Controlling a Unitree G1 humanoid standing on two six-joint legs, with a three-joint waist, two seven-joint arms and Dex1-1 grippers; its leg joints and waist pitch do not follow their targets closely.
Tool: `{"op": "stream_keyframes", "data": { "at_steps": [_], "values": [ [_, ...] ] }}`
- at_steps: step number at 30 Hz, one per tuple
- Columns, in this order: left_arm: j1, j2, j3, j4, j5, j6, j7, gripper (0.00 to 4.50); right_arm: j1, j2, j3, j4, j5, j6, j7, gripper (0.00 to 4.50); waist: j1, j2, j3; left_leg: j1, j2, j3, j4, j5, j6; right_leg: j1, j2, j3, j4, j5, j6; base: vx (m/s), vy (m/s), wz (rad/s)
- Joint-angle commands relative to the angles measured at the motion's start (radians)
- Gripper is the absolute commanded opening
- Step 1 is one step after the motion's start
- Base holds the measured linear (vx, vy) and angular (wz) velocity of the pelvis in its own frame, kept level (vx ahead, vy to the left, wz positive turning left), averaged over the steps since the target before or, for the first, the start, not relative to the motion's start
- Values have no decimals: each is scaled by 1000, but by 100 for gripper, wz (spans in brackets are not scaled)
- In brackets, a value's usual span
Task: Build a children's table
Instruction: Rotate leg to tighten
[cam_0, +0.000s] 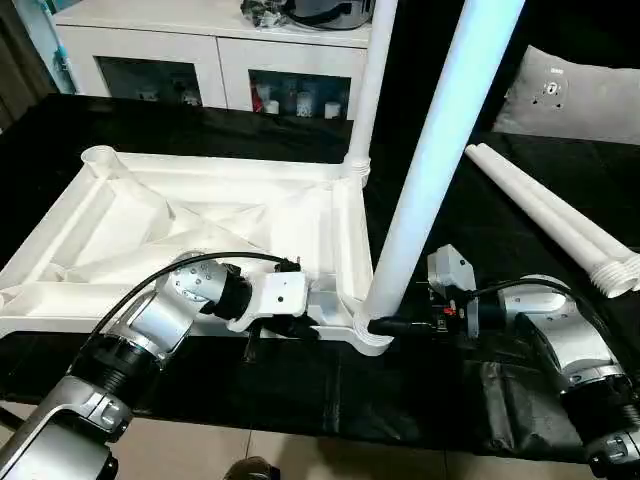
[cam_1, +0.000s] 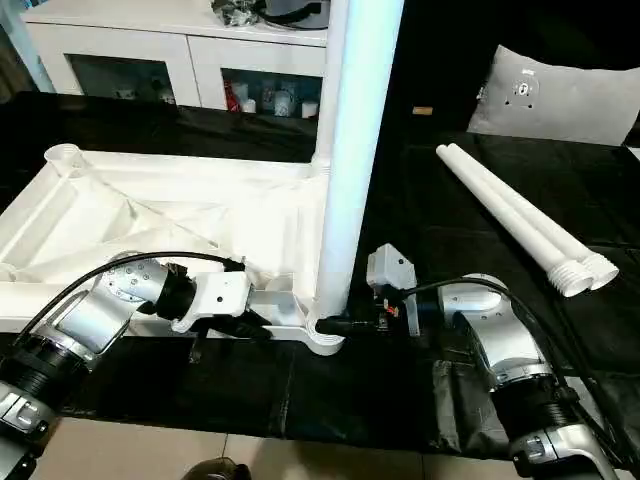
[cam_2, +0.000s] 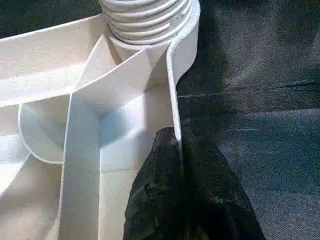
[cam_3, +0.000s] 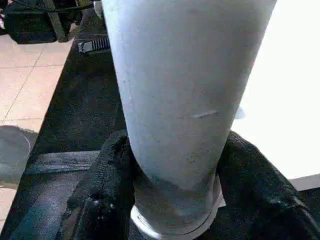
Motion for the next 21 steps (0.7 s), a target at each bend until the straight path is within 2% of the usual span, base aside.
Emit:
{"op": "stream_keyframes", "data": {
  "at_steps": [1, 2, 3, 6, 7, 11, 12, 21],
  "values": [
    [10, 6, -61, 17, 48, -13, -40, 0, 14, 7, 32, 22, -21, 0, 11, 204, -6, -4, -62, 39, 65, -28, -69, -222, 25, 20, -71, 26, -65, -76, -228, 0, 0, 0],
    [10, 6, -61, 17, 48, -13, -40, 0, 14, 7, 32, 22, -21, 0, 11, 204, -6, -4, -61, 39, 64, -28, -69, -223, 25, 20, -71, 27, -66, -76, -228, 0, 0, 0],
    [10, 7, -60, 17, 47, -14, -41, 0, 18, 8, 33, 21, -22, 1, 9, 204, -5, 1, -62, 39, 64, -29, -70, -227, 22, 20, -72, 26, -65, -79, -229, 0, 0, 0],
    [10, 8, -61, 17, 48, -15, -43, 0, 22, 15, 22, 25, -14, 24, -11, 203, -7, 1, -62, 40, 64, -29, -70, -233, 17, 20, -70, 26, -65, -69, -231, 0, 0, 0],
    [10, 8, -61, 18, 48, -15, -43, 0, 22, 17, 18, 27, -10, 31, -14, 257, -7, 1, -62, 40, 64, -29, -71, -236, 17, 20, -70, 26, -66, -69, -232, 0, 0, 0],
    [9, 8, -62, 18, 48, -15, -46, 0, 29, 16, 4, 19, 12, 68, -16, 277, -9, 6, -61, 42, 65, -30, -74, -266, 2, 20, -71, 27, -69, -98, -233, 0, 0, 0],
    [8, 8, -63, 20, 48, -15, -47, 0, 35, 13, 1, 10, 18, 78, -15, 303, -9, 5, -61, 41, 64, -30, -74, -266, -1, 20, -70, 27, -67, -87, -234, 0, 0, 0],
    [1, 7, -65, 29, 51, -20, -48, 0, 52, 14, -7, -6, 12, 59, -33, 365, -7, 8, -62, 42, 65, -31, -75, -272, -7, 20, -70, 26, -67, -69, -235, 0, 0, 0]
  ]
}}
